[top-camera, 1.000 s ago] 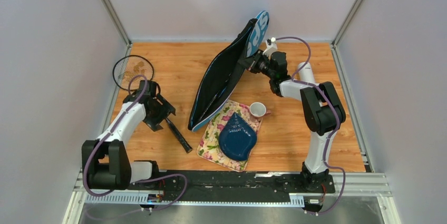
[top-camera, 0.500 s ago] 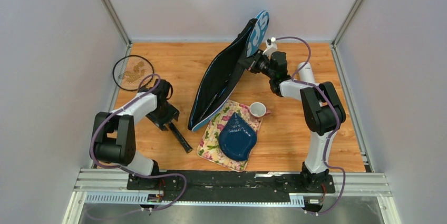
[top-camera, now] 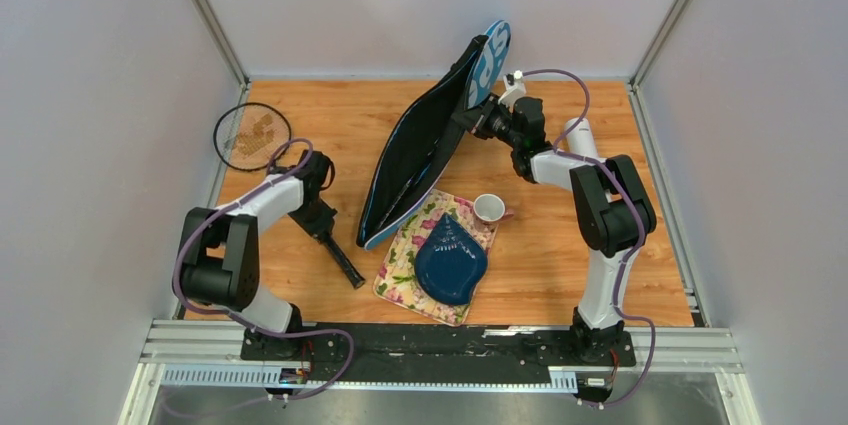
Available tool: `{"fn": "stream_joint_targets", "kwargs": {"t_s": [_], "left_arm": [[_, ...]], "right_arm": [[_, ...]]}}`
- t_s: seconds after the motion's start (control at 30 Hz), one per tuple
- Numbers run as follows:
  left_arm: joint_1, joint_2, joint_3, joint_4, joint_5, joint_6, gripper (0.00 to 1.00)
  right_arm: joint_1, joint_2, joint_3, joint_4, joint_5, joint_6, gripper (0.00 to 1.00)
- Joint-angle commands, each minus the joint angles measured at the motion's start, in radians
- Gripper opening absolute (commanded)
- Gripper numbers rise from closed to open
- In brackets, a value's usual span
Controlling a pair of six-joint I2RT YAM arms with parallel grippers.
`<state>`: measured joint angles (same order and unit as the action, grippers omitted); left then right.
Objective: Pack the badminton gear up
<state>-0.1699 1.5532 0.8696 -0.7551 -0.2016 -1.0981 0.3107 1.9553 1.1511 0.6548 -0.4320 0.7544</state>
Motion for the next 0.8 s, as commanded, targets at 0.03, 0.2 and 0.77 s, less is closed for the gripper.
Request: {"fn": "stream_joint_targets", "kwargs": {"t_s": [0.03,0.2,0.77], "left_arm": [[0.010,-0.185,-0.067,0.151,-0.050,0.102,0.00],[0.010,-0.382,-0.064,0.114,-0.098,0.176,0.00],[0.010,-0.716,0.048,0.405,0.872,0.572,0.00]], "right_arm": [[-0.005,-0.055,0.036,-0.007,-0.016,-0.035,0.00],[-0.004,-0.047,0.044,-0.006,-0.016,-0.038,0.00],[-0.007,-0.026,0.116,-0.066,-0.016,-0.087,0.00]]}}
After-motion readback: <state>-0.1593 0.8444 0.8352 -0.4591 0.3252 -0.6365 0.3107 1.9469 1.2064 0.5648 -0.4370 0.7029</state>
